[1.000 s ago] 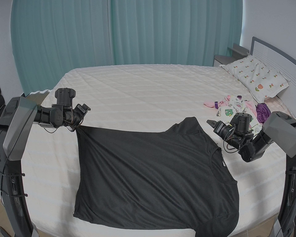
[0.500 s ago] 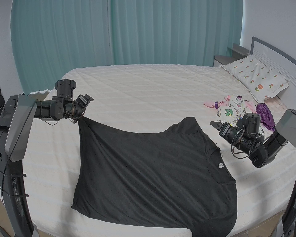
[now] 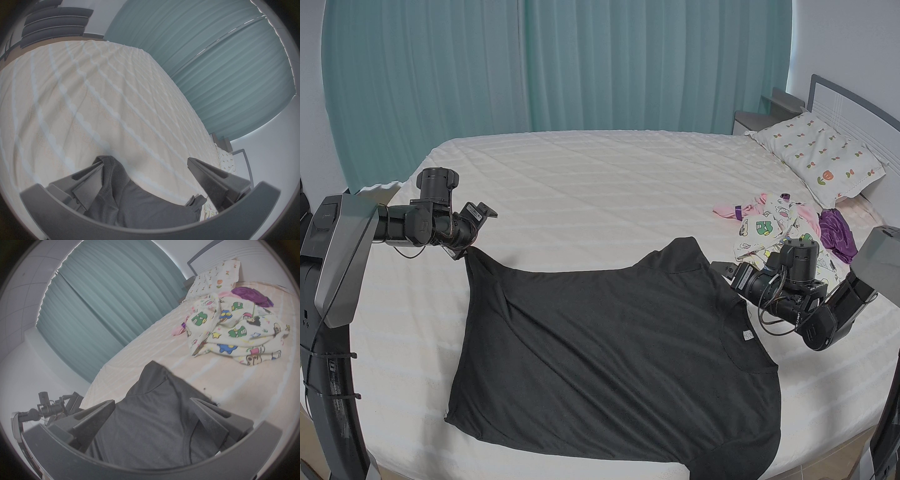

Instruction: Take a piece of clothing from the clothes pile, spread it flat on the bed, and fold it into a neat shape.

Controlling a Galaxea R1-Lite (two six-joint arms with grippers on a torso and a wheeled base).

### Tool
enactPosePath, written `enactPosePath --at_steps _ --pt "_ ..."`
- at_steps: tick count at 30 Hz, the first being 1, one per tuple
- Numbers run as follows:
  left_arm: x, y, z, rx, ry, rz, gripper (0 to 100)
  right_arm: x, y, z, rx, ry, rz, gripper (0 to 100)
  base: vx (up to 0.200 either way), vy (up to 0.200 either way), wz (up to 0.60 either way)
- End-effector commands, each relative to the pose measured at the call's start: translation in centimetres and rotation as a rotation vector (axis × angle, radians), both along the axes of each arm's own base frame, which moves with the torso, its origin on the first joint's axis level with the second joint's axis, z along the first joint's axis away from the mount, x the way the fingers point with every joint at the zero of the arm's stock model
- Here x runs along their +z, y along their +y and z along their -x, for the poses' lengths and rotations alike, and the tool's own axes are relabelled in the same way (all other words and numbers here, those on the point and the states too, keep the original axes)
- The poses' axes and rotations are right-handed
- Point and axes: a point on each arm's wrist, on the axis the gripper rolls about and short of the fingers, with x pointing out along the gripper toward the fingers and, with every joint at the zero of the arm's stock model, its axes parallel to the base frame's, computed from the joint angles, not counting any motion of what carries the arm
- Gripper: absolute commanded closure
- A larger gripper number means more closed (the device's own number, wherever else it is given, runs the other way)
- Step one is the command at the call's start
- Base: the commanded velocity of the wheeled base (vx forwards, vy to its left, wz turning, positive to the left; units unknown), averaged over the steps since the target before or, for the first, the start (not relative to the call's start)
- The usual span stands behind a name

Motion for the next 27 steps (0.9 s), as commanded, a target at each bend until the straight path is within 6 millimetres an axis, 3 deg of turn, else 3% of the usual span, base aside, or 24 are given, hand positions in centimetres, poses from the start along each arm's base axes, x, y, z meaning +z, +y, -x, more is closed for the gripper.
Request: enactPosePath --at_steps 1,5,8,13,20,27 --pt "0.1 0.2 -0.1 0.003 -0.001 0.002 0 -0.8 1.0 0.2 0.031 0.023 0.005 0 0.000 0.000 0.00" --pt "-0.2 0.1 0.1 -0.014 0.027 0.012 0 -0.9 1.9 0.5 0.079 0.034 0.014 0 0.000 0.000 0.00" --pt "-0.3 0.1 0.1 -0.017 0.033 0.013 0 -1.2 3.7 0.4 0.142 0.089 0.057 0 0.000 0.000 0.00" --pt "-0.4 0.1 0.2 -0.021 0.042 0.009 0 -2.8 5.0 -0.6 0.193 0.161 0.173 0 0.000 0.000 0.00" --pt "-1.2 1.3 0.5 -0.090 0.082 -0.134 0 -7.5 5.2 -2.5 0.152 0.283 0.271 0 0.000 0.000 0.00" --pt "-1.1 2.4 0.6 -0.154 0.074 -0.310 0 -8.2 5.1 -2.9 0.145 0.299 0.273 0 0.000 0.000 0.00"
